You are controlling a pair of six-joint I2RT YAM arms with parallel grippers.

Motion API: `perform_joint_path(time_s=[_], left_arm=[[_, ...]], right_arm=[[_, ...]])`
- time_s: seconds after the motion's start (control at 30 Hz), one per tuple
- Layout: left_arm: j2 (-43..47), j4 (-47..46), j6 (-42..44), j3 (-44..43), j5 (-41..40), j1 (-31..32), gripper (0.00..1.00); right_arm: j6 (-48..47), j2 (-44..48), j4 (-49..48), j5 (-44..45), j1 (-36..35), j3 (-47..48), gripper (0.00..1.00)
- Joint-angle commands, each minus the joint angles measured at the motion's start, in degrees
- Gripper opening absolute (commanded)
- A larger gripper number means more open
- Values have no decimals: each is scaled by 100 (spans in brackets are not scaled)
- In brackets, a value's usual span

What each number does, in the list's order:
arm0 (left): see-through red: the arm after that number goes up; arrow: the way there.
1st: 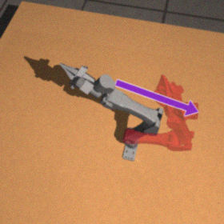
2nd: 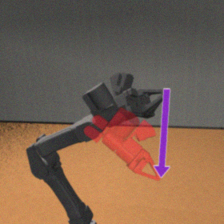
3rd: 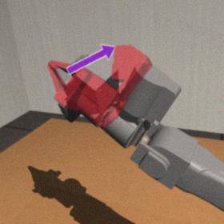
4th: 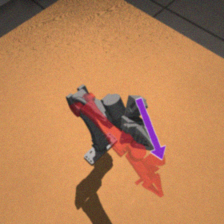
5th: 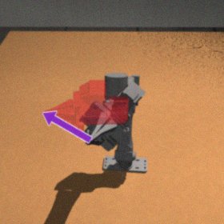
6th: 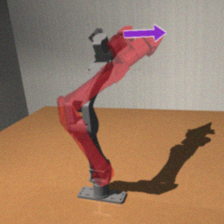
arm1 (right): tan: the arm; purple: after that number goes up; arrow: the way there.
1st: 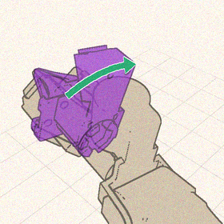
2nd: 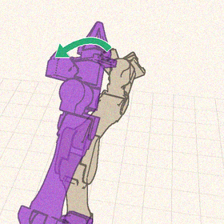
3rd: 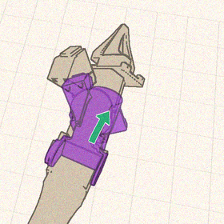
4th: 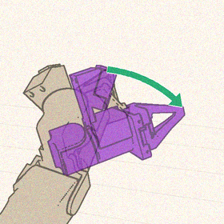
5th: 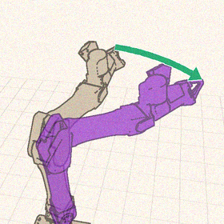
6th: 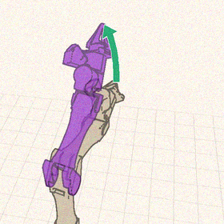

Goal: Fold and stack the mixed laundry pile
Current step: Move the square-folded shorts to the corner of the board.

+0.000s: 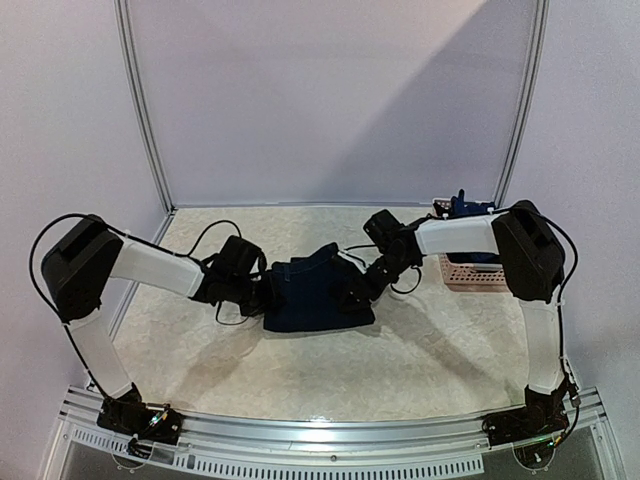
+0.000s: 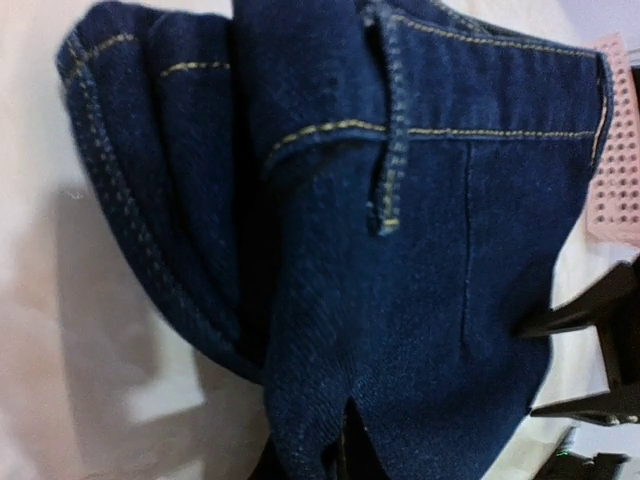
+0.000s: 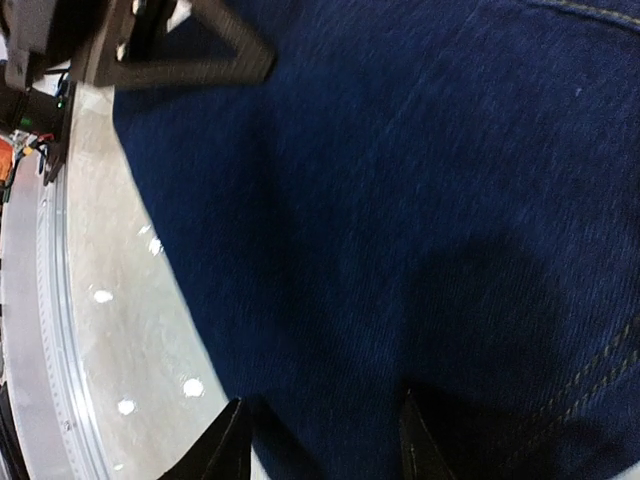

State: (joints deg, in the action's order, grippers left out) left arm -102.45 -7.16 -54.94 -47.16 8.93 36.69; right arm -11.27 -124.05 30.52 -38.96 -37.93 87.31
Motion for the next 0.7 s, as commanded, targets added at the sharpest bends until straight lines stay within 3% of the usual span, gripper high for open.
perform_joint_path(time_s=[0.0, 0.1, 0.17, 0.53, 0.67], left_arm=[[-134, 3105, 1622, -1376, -1379, -85, 0], [-586, 4588, 2419, -2538, -2040, -210, 0], [-892, 5100, 2761, -3039, -2356, -377, 0], [-2074, 5684, 3595, -4864, -3135, -1867, 0], [-2791, 6098, 3959, -6055, -3484, -2283, 0]], right_arm=[[-471, 723, 1032, 121, -2, 234, 51], [-820, 1363, 1631, 208, 6, 204, 53], [-949, 1837, 1808, 281, 18, -27, 53], [-1227, 4075, 1898, 862, 65, -1556, 55], [-1293, 4517, 1909, 895, 77, -1877, 55]])
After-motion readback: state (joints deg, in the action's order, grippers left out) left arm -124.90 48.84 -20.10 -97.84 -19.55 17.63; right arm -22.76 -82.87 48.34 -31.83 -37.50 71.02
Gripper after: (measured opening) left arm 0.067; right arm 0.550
